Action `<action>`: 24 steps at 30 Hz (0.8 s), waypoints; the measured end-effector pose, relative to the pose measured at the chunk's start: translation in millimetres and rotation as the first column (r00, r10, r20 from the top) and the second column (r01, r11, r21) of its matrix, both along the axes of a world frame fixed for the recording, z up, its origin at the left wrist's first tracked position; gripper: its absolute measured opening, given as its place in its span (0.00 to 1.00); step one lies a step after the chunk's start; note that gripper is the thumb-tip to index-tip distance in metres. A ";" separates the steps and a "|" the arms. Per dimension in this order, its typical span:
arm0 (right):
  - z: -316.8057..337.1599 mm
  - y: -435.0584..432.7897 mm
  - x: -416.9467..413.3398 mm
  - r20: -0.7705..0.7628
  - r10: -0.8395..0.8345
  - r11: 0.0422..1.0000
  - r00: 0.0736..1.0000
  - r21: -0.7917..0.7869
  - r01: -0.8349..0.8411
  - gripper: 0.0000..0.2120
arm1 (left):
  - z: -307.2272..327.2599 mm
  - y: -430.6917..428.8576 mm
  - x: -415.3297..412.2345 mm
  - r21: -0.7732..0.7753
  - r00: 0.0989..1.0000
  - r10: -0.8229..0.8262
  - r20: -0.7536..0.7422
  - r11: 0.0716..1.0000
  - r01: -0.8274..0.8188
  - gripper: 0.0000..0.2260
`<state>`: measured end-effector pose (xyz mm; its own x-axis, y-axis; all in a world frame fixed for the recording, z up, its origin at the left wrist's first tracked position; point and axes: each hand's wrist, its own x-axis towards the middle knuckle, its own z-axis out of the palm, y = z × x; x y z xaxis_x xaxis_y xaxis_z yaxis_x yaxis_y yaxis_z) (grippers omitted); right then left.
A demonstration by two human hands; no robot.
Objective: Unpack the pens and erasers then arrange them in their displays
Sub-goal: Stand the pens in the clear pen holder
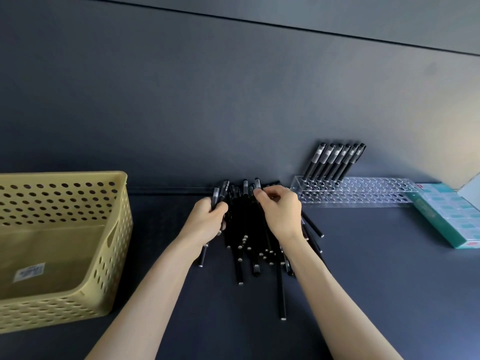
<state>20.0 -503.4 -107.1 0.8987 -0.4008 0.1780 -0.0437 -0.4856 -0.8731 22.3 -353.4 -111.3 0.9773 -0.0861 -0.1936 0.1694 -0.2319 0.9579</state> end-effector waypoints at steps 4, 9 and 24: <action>11.1 -7.3 -1.7 -0.020 0.084 0.962 0.996 0.261 -0.076 0.09 | 10.3 -3.6 -11.4 -0.232 0.999 -0.006 -0.047 0.973 -0.005 0.07; 34.3 -29.5 -16.5 0.104 0.232 0.819 0.967 0.516 -0.252 0.05 | 29.1 -26.4 -32.2 -0.408 0.993 -0.098 0.061 0.906 0.114 0.06; 64.6 -228.2 -63.5 0.341 0.193 0.877 0.920 0.360 -0.317 0.14 | 34.5 -227.1 -73.5 -0.384 0.987 -0.115 0.114 0.911 0.151 0.10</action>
<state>-43.6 -731.6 -42.5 0.9132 -0.2566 0.3165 0.3144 -0.0505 -0.9480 -51.2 -580.5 -76.7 0.9629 -0.2680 -0.0328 0.0750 0.1489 0.9860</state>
